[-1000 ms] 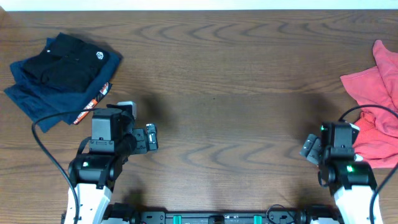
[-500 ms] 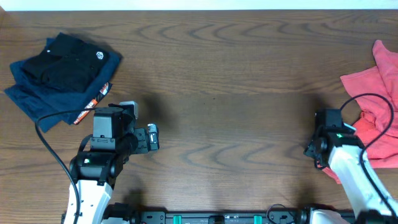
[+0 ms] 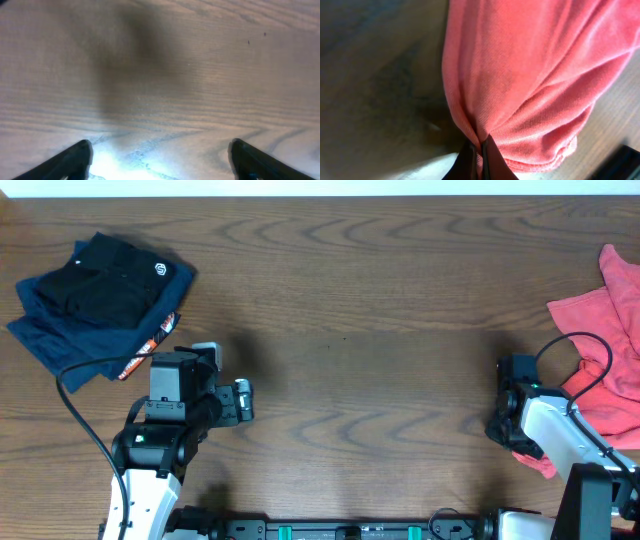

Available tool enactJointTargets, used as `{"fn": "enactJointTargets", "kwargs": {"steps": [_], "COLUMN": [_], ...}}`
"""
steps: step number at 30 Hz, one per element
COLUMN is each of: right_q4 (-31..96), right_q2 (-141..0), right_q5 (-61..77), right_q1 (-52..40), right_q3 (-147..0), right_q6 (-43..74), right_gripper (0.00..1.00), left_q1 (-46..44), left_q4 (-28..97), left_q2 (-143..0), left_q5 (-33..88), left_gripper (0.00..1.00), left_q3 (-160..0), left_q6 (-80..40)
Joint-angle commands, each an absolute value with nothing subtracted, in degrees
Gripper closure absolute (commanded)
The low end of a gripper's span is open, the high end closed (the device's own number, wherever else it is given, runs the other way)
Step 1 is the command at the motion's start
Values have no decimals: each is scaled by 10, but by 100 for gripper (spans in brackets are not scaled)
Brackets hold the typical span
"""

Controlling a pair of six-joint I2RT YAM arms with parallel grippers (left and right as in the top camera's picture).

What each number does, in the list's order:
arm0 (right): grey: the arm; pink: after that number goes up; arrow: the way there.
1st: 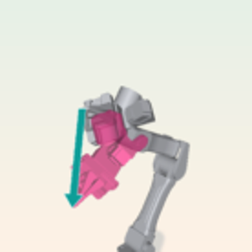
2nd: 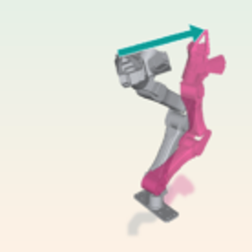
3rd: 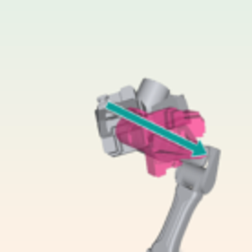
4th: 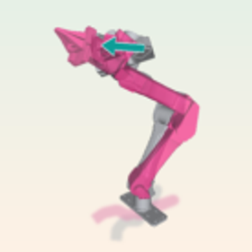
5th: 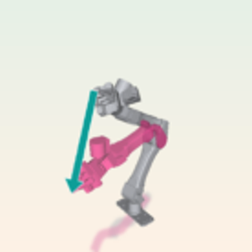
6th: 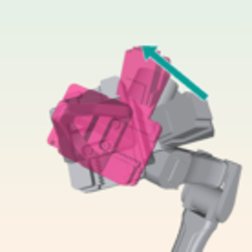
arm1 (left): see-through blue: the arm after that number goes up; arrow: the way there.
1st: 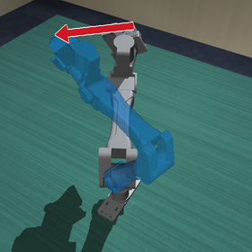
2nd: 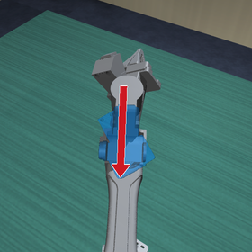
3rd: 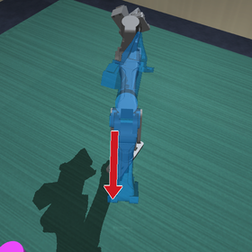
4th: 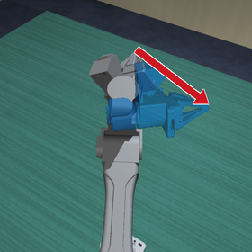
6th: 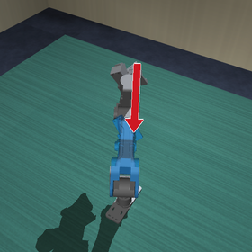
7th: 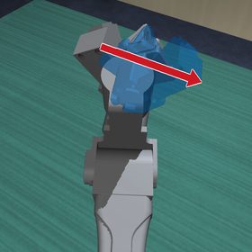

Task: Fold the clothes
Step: 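Reach the right gripper to the crumpled red t-shirt and grasp it, then drag the red t-shirt leftward toward the table center with the right gripper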

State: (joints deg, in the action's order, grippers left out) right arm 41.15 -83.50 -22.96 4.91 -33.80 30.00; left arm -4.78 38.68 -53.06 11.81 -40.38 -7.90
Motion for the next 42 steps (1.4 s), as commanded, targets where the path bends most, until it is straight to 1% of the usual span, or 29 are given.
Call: {"fn": "enactJointTargets", "kwargs": {"steps": [1, 2, 3, 5, 6, 7, 10, 12, 15, 16, 17, 18, 19, 20, 22, 23, 25, 27, 32, 35, 37, 42], "right_q4": [372, 353, 332, 278, 248, 225, 131, 92, 77, 77, 80, 85, 94, 110, 149, 162, 185, 207, 277, 326, 354, 395], "right_q2": [-835, -835, -835, -835, -835, -835, -835, -835, -835, -835, -835, -832, -829, -822, -802, -793, -765, -736, -674, -651, -643, -639], "right_q5": [-63, 8, 84, 253, 314, 345, 392, 383, 298, 246, 204, 162, 119, 71, 8, -3, -9, -13, -13, -13, -13, -14], "right_q1": [47, 43, 36, 8, -14, -32, -120, -175, -226, -236, -238, -236, -231, -221, -193, -180, -142, -100, -11, 18, 30, 43], "right_q3": [-348, -352, -357, -370, -378, -384, -409, -422, -432, -434, -434, -435, -437, -440, -448, -451, -453, -453, -453, -453, -453, -453], "right_q6": [214, 174, 139, 75, 58, 54, 50, 31, 37, 57, 78, 99, 121, 149, 197, 206, 210, 205, 150, 131, 131, 131], "right_gripper": [99, 99, 99, 99, 99, 99, 99, 99, 98, 88, 74, 70, 69, 68, 62, 59, 55, 45, 31, 16, 12, 9], "left_q1": [-49, -49, -49, -49, -49, -49, -49, -49, -49, -49, -49, -49, -49, -49, -49, -49, -51, -57, -102, -147, -179, -243], "left_q4": [371, 361, 349, 316, 302, 292, 263, 256, 255, 255, 255, 255, 253, 249, 239, 234, 223, 208, 133, 76, 32, -68], "left_q2": [-531, -531, -531, -531, -531, -531, -531, -531, -531, -531, -531, -531, -532, -533, -539, -543, -560, -585, -685, -758, -811, -930], "left_q5": [122, 122, 122, 123, 123, 123, 123, 122, 122, 122, 123, 123, 124, 130, 147, 157, 172, 187, 221, 221, 221, 221], "left_gripper": [34, 41, 50, 57, 58, 58, 58, 58, 57, 56, 50, 41, 36, 33, 23, 21, 21, 19, 18, 18, 18, 19], "left_q3": [-416, -416, -416, -416, -416, -416, -415, -415, -415, -415, -415, -415, -415, -415, -415, -415, -415, -415, -415, -415, -415, -415], "left_q6": [-78, -78, -78, -78, -78, -79, -78, -78, -78, -78, -78, -78, -78, -78, -78, -78, -78, -78, -83, -96, -112, -161]}}
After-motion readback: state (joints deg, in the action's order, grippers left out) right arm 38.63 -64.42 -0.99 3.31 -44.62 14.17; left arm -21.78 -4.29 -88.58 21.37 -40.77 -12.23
